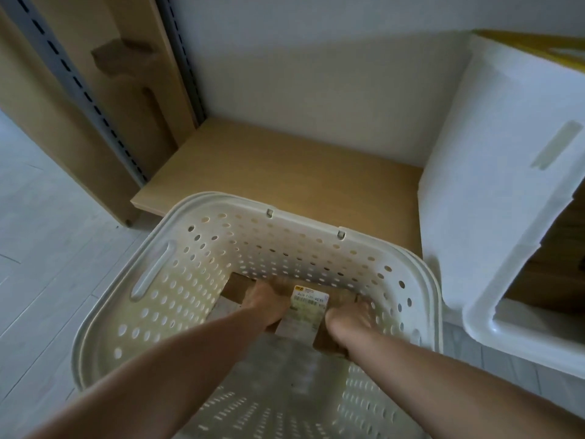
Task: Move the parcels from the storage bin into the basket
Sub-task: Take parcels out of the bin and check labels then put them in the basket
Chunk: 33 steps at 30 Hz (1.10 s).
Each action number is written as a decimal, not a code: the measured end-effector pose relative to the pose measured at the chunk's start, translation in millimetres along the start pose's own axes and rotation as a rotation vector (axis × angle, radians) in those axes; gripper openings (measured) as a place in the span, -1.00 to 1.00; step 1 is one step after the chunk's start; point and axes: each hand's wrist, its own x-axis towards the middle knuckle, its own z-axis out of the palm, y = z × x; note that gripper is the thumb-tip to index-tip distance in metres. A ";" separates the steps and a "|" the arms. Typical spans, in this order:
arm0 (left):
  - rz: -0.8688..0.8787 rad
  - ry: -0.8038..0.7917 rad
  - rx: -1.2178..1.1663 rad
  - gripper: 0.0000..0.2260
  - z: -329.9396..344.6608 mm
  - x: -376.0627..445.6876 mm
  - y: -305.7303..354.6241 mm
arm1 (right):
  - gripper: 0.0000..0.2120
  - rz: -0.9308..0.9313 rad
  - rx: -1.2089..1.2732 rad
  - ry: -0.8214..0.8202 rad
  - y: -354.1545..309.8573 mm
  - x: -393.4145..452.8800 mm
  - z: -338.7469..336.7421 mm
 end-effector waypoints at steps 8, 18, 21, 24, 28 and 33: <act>-0.002 -0.011 0.075 -0.30 24.4 39.6 -12.0 | -0.42 0.016 -0.033 -0.022 4.1 27.9 20.3; 0.151 -0.244 0.335 0.21 28.5 44.8 -40.7 | -0.50 0.042 -0.030 0.017 13.7 57.2 42.8; 0.212 -0.316 0.501 0.24 25.0 47.3 -45.3 | -0.52 0.037 -0.027 0.026 17.8 62.8 46.8; 0.329 -0.226 0.726 -0.09 29.5 47.1 -51.8 | -0.56 0.048 0.010 0.043 21.5 68.1 54.4; 0.516 -0.094 1.075 -0.51 39.0 42.3 -45.0 | -0.65 0.066 0.076 0.025 16.3 69.9 64.8; 0.555 -0.067 1.180 -0.65 32.6 46.5 -58.5 | -0.55 0.121 0.108 0.085 19.1 66.3 75.5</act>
